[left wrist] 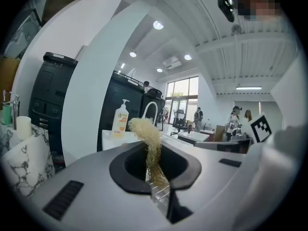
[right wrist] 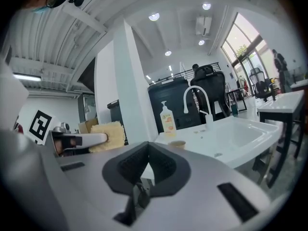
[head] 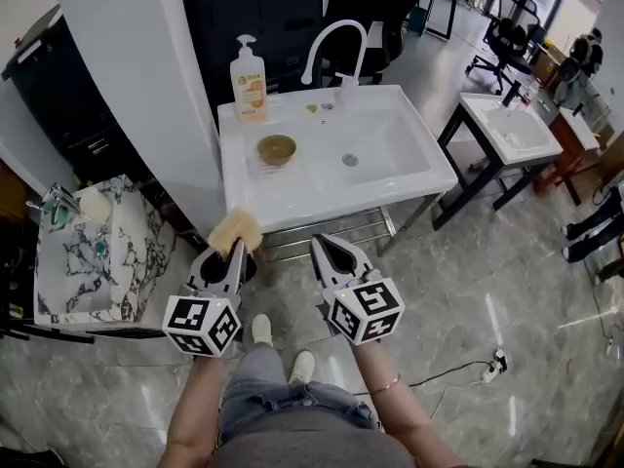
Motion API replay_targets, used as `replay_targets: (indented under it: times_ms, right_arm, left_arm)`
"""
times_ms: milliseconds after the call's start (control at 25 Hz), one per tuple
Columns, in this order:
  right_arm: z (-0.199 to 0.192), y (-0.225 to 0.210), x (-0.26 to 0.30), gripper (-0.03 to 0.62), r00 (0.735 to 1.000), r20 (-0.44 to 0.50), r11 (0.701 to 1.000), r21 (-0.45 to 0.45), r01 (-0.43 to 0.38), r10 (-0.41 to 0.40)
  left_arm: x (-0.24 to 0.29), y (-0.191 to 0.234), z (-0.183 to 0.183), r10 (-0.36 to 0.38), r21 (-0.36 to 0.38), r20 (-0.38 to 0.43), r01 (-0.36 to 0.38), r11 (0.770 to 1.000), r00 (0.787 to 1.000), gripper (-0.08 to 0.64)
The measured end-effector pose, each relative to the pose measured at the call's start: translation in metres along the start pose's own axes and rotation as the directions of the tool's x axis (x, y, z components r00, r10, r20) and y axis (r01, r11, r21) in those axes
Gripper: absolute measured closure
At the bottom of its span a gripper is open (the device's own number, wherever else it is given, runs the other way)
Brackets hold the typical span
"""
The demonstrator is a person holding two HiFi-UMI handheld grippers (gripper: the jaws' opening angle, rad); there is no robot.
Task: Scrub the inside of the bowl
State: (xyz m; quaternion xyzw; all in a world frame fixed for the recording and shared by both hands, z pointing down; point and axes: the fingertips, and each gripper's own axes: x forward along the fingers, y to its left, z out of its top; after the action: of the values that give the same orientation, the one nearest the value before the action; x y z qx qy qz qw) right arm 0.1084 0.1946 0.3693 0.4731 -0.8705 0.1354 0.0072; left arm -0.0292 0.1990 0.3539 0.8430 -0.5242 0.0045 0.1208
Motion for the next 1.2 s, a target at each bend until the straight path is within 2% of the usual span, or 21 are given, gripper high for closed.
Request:
replay_targets:
  times_ms: [240,480,800,1200]
  right_arm:
    - [0.002,-0.022,0.038,0.581,0.999,0.005,0.998,0.039,0.038,-0.039]
    - [0.011,-0.052,0.091,0.581,0.994,-0.013,0.994,0.037,0.106,-0.106]
    - [0.013,-0.08,0.174,0.581,0.978,-0.068,0.976,0.081,0.2,-0.195]
    - [0.009,-0.09,0.225,0.581,0.959,-0.104,0.954,0.119,0.276,-0.264]
  left_arm:
    - [0.036,0.034,-0.003,0.003,-0.004,-0.021,-0.003,1.0,1.0,0.517]
    - [0.091,0.081,0.009,-0.045,-0.007,-0.037,0.045,0.999,0.998,0.517]
    - [0.16,0.143,0.023,-0.116,-0.035,-0.075,0.114,0.993,0.99,0.517]
    - [0.212,0.176,0.023,-0.213,-0.055,-0.123,0.208,0.977,0.969,0.517]
